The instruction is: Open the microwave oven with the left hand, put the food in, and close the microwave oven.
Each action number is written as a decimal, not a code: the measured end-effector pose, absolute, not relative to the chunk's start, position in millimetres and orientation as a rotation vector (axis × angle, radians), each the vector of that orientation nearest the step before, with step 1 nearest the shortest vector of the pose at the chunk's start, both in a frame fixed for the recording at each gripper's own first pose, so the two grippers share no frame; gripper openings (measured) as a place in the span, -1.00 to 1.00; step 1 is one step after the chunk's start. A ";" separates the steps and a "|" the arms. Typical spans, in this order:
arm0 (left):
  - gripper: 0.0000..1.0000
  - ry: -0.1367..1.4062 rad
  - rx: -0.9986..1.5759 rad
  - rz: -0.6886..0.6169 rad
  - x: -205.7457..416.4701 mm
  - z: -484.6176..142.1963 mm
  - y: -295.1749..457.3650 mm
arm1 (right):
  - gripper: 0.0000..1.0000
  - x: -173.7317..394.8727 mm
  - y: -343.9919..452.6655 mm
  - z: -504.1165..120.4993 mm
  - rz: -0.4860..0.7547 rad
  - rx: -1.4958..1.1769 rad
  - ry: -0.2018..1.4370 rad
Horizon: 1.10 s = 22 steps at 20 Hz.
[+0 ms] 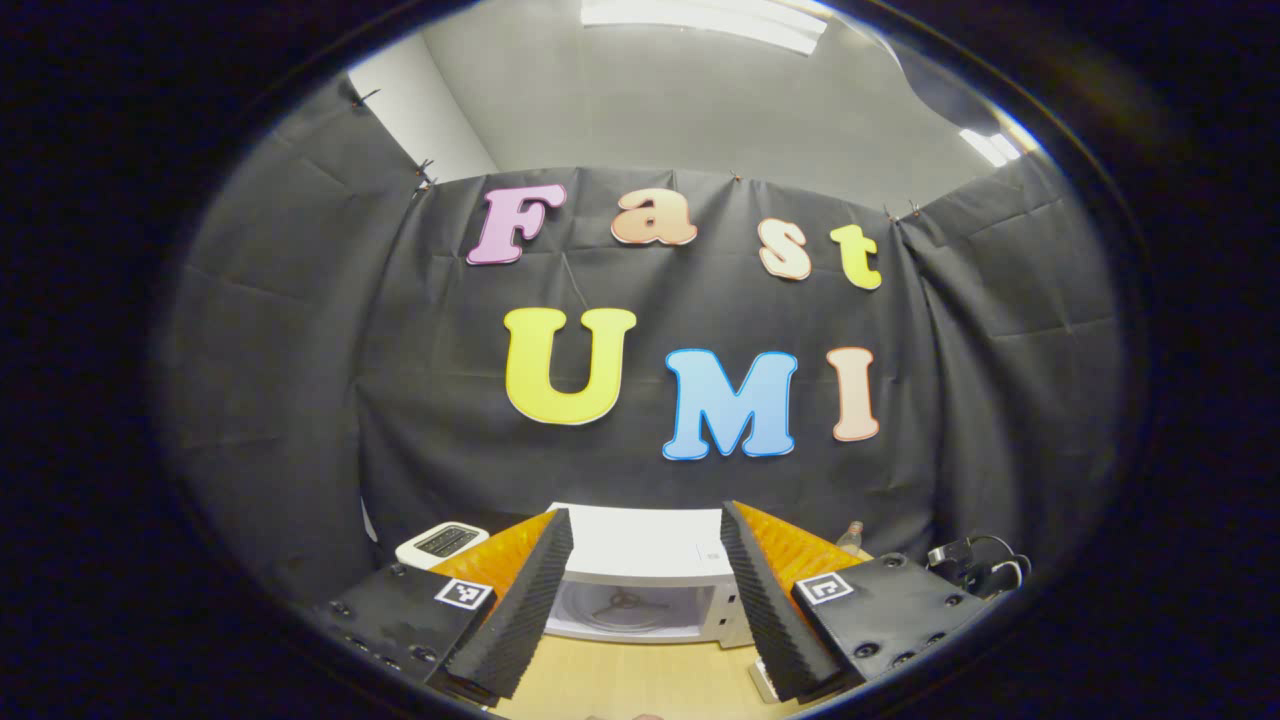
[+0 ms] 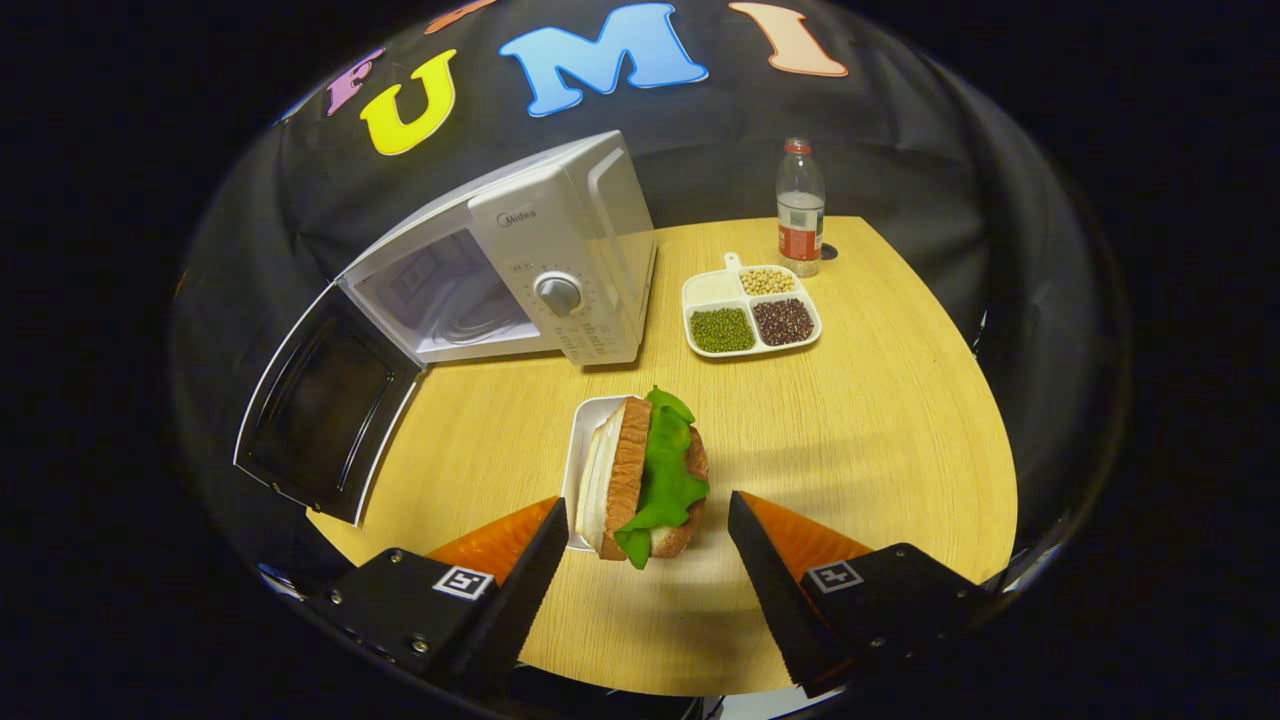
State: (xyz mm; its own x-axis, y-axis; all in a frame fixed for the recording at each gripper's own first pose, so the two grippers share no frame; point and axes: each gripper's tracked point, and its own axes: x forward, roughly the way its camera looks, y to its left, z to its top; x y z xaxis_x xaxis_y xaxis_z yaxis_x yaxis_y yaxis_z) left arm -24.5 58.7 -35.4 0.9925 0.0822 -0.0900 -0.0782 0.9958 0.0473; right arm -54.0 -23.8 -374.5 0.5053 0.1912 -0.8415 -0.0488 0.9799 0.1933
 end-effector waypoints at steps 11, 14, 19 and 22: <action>0.89 0.110 0.043 0.083 -33.2 -43.6 65.5 | 0.03 -53.6 -11.1 -394.5 0.162 0.292 1.130; 0.94 0.106 0.036 0.054 -29.4 -41.1 80.5 | -0.38 -53.8 -5.3 -391.7 0.140 0.328 1.127; 0.94 0.083 0.011 0.024 -31.1 -33.1 114.1 | -0.63 -55.3 -0.7 -374.3 0.077 0.320 1.083; 0.94 0.078 -0.008 0.005 -32.3 -29.6 132.8 | -0.64 -55.2 7.9 -357.9 0.049 0.327 1.047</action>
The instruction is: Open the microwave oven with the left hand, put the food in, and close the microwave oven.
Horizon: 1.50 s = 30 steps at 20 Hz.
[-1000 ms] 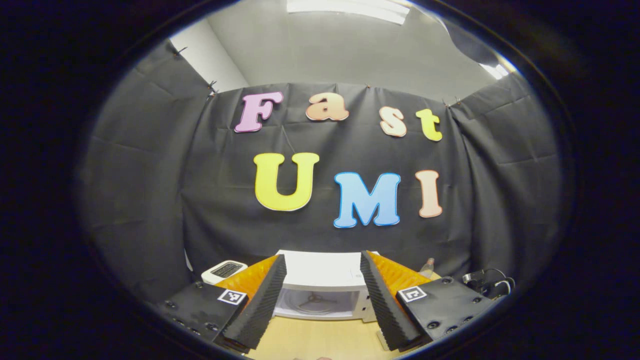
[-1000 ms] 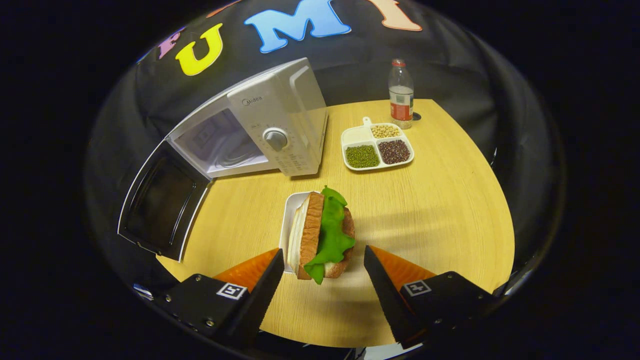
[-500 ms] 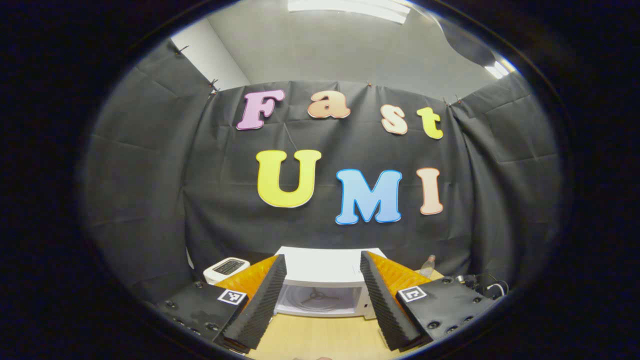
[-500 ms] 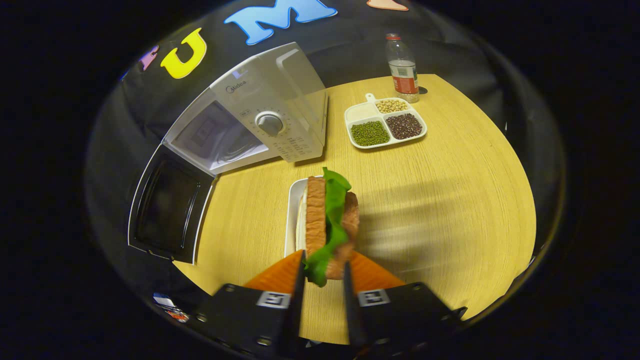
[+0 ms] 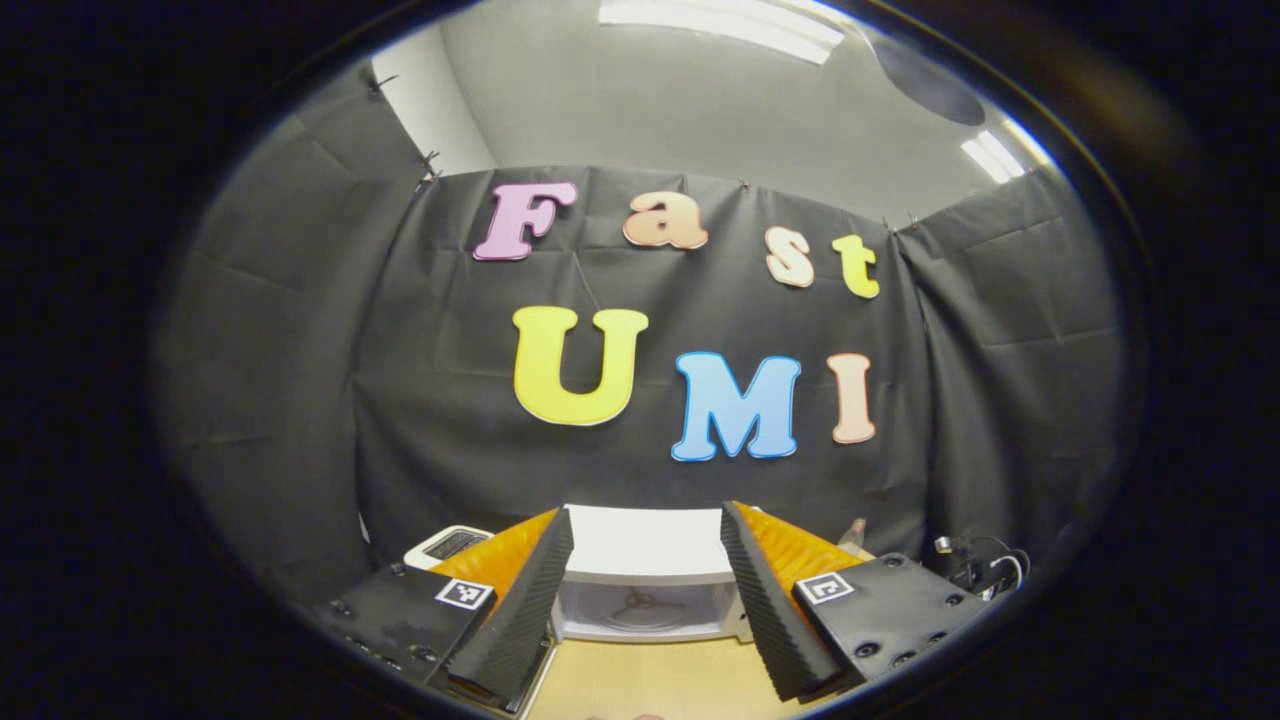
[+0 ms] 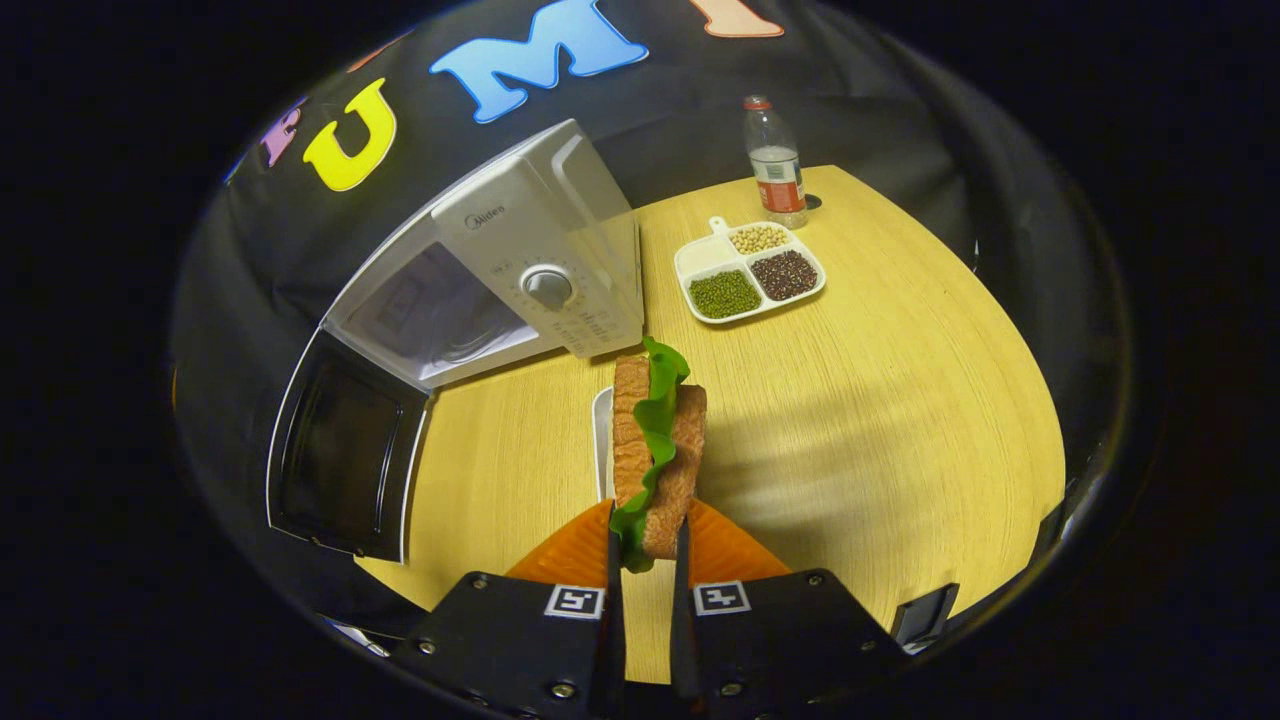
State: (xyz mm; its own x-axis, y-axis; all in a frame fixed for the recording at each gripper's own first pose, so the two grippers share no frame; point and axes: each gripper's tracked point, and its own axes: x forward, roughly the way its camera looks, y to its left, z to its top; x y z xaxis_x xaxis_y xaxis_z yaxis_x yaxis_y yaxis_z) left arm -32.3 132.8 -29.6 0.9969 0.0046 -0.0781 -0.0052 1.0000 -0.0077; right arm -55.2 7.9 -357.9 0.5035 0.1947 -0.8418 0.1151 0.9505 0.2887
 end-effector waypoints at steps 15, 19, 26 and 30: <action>0.94 0.043 0.023 -0.003 -48.2 -8.7 241.8 | -0.64 -34.1 149.4 -277.7 0.178 0.643 0.832; 0.94 0.031 0.029 0.024 -62.2 1.4 274.6 | -0.64 -14.4 182.1 -271.7 0.179 0.722 0.785; 0.89 0.052 0.023 0.067 -78.4 -2.0 320.3 | -0.64 29.6 230.9 -288.5 0.140 0.849 0.749; 0.83 0.068 0.016 0.093 -80.0 -8.1 342.5 | -0.64 61.8 256.1 -304.3 0.096 0.970 0.728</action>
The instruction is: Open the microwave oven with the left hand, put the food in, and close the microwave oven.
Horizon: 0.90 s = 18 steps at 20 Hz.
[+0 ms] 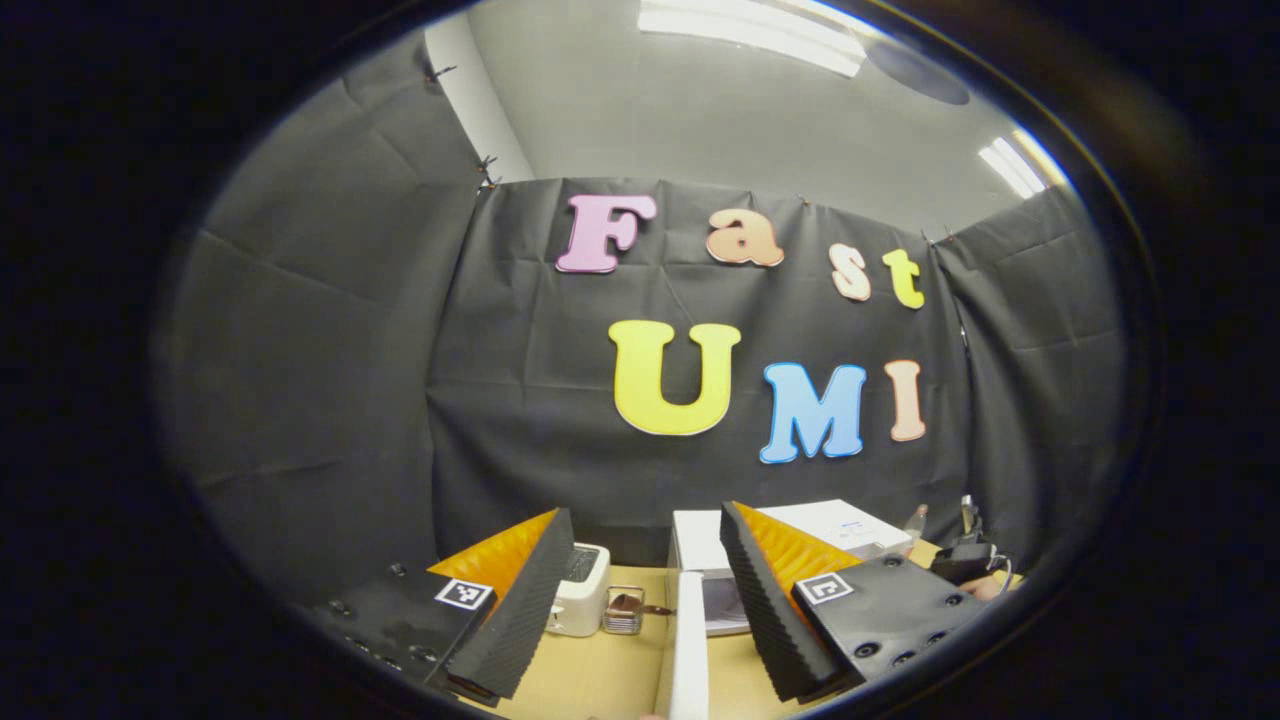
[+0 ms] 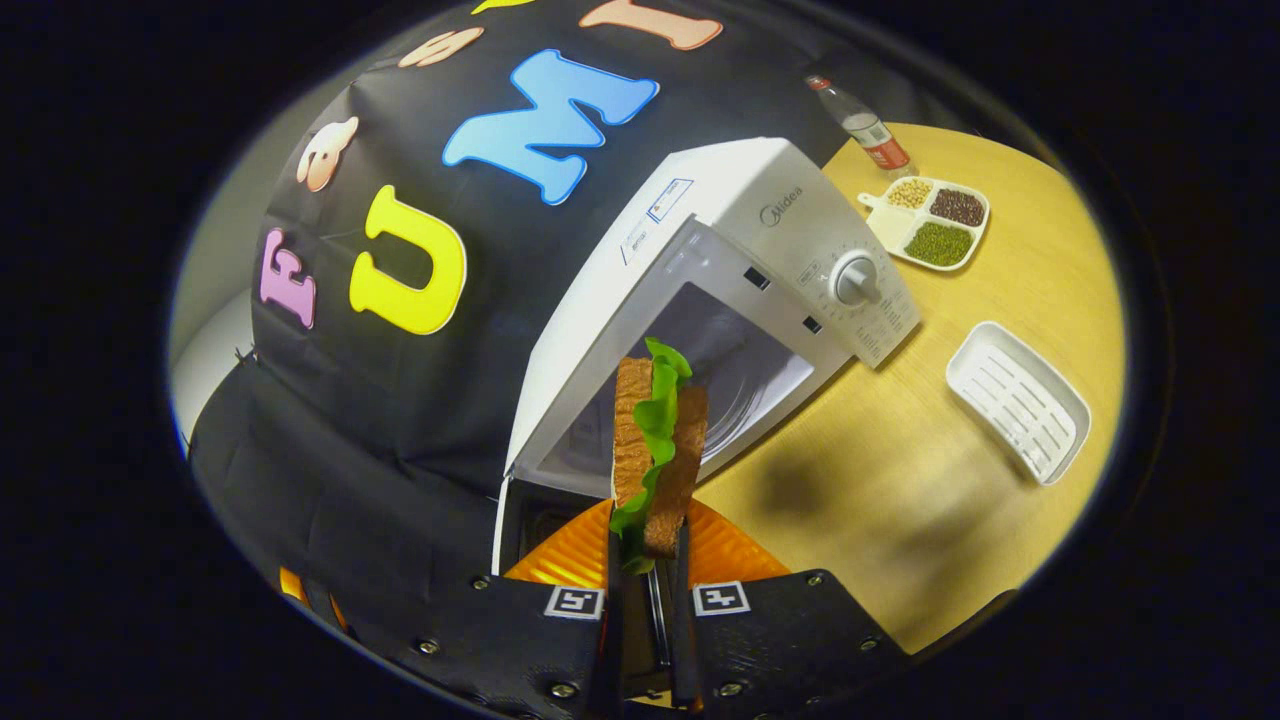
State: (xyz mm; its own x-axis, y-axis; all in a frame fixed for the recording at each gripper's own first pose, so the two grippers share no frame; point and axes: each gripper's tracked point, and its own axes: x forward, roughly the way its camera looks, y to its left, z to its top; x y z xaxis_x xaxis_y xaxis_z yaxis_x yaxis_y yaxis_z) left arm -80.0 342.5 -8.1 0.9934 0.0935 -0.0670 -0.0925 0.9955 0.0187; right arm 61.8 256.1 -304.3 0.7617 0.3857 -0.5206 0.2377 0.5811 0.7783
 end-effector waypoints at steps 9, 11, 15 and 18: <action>0.94 0.103 -0.005 0.151 -77.1 -24.2 391.8 | -0.64 134.7 279.3 -345.9 -0.072 1.239 0.610; 0.94 0.111 -0.011 0.160 -75.0 -27.3 397.9 | -0.64 151.2 280.2 -355.6 -0.111 1.269 0.573; 0.94 0.128 -0.006 0.175 -72.1 -35.5 410.2 | -0.64 183.5 288.0 -370.9 -0.178 1.340 0.481; 0.89 0.145 0.003 0.188 -73.4 -40.0 416.5 | -0.64 202.5 296.8 -389.0 -0.210 1.352 0.473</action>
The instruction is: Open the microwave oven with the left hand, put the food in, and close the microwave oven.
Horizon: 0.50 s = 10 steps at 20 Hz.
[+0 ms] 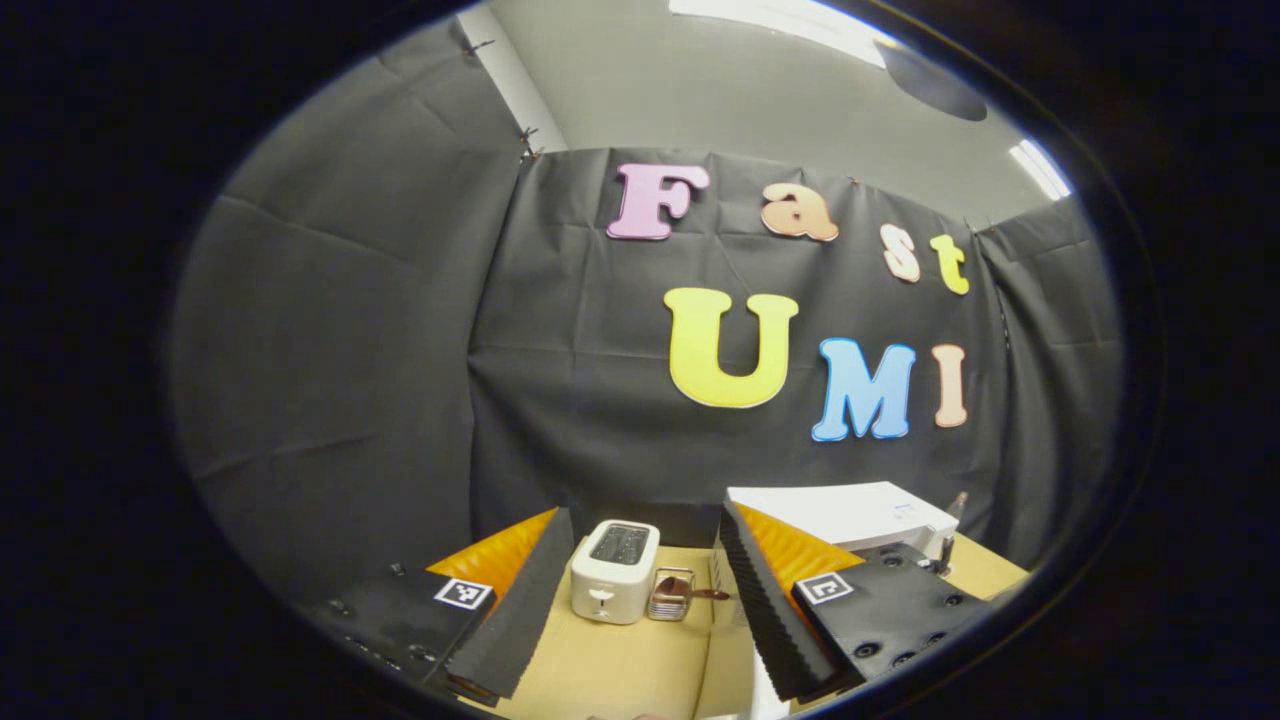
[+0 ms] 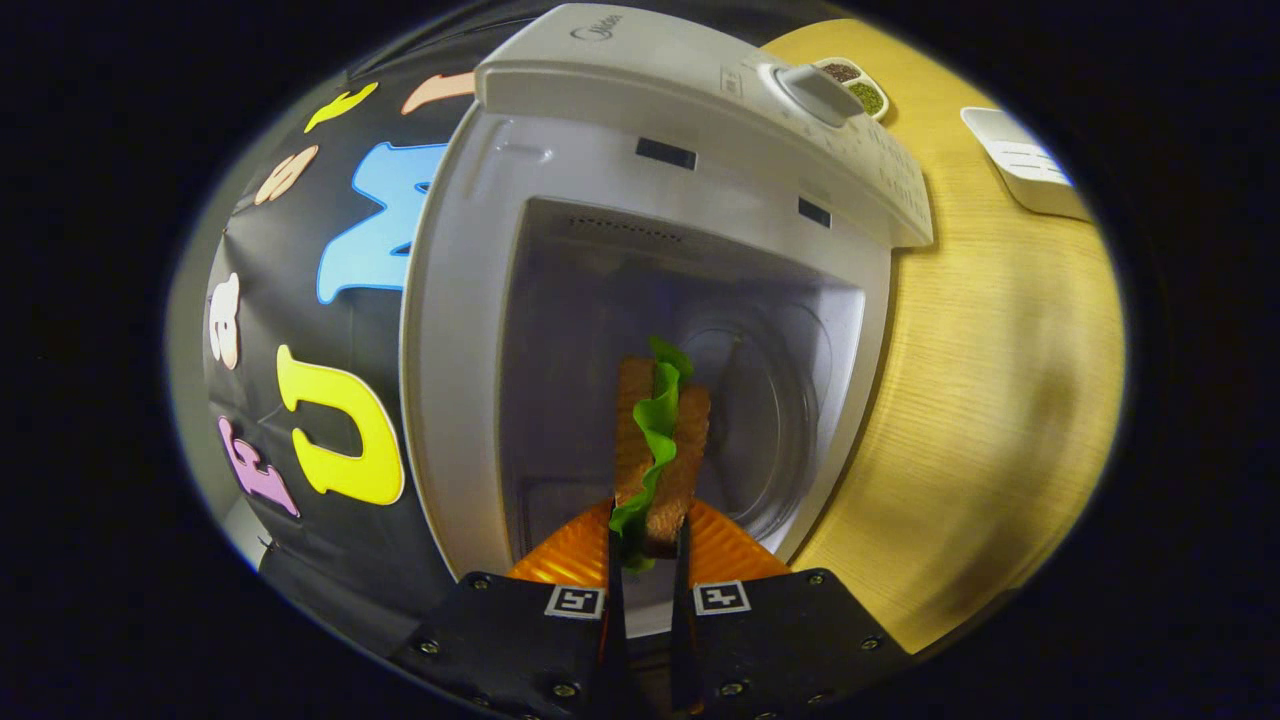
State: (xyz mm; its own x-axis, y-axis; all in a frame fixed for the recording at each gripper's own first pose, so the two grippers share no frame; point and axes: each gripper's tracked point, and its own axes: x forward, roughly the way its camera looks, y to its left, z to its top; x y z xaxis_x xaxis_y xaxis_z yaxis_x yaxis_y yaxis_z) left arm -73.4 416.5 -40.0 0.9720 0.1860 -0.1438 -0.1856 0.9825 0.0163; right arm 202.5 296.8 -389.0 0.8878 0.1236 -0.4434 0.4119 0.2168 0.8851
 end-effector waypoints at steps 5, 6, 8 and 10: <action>0.89 0.162 0.023 0.215 -76.8 -42.3 433.7 | -0.64 219.7 295.1 -414.4 -0.275 1.365 0.464; 0.89 0.166 0.022 0.220 -76.4 -42.2 436.8 | -0.64 221.8 293.2 -418.0 -0.285 1.377 0.456; 0.89 0.178 0.018 0.229 -77.4 -46.1 439.4 | -0.64 228.0 293.1 -422.7 -0.292 1.378 0.448; 0.89 0.186 0.010 0.229 -77.6 -49.8 439.4 | -0.64 233.0 294.2 -426.6 -0.305 1.376 0.455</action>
